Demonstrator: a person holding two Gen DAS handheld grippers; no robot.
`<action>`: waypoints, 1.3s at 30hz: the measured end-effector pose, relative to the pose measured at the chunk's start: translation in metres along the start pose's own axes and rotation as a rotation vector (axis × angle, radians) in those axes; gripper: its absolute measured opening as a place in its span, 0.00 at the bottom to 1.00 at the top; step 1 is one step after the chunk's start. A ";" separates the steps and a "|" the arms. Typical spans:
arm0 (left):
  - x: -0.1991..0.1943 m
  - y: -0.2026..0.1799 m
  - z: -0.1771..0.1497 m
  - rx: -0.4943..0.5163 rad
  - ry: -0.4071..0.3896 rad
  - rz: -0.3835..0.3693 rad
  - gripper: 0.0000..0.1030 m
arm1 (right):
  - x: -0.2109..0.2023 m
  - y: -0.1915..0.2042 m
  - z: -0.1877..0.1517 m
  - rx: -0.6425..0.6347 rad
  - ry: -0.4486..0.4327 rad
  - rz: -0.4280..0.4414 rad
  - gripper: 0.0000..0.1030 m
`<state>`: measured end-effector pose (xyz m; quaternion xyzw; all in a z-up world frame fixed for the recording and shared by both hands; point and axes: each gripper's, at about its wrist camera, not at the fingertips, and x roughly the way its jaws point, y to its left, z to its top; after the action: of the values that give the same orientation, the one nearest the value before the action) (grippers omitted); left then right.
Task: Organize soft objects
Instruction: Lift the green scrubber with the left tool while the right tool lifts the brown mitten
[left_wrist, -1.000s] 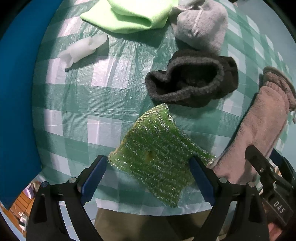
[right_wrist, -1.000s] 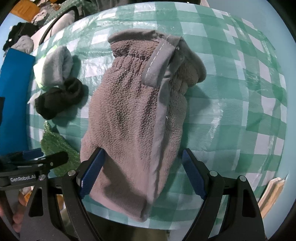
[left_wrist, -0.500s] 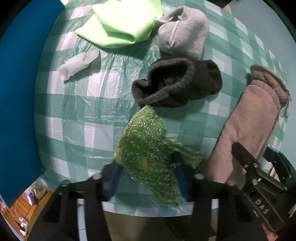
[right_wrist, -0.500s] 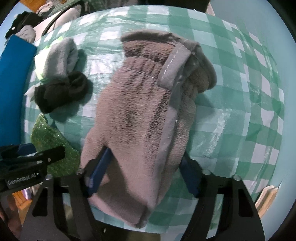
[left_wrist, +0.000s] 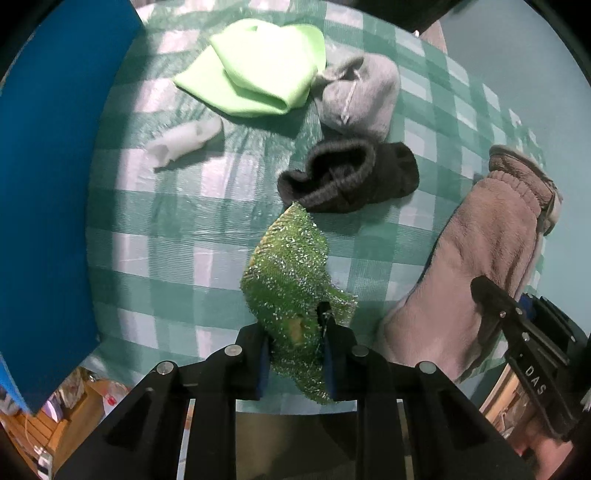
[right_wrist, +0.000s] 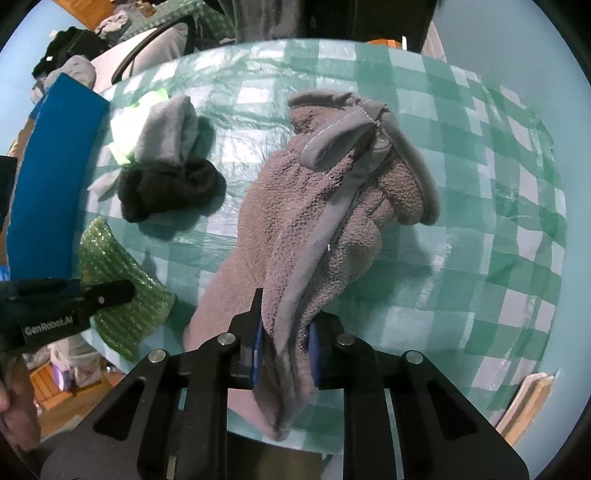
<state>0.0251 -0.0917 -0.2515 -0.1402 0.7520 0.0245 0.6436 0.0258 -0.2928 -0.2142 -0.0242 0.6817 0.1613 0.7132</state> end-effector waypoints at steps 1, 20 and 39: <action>-0.004 0.001 -0.002 0.005 -0.006 -0.003 0.22 | -0.001 0.000 -0.001 0.001 -0.003 0.002 0.16; -0.046 -0.014 -0.019 0.091 -0.093 0.024 0.22 | -0.056 -0.023 -0.003 -0.005 -0.098 0.006 0.15; -0.104 0.008 -0.022 0.163 -0.203 0.052 0.21 | -0.097 0.012 0.016 -0.052 -0.180 0.023 0.15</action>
<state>0.0160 -0.0700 -0.1479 -0.0646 0.6858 -0.0062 0.7249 0.0360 -0.2959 -0.1162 -0.0203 0.6107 0.1884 0.7688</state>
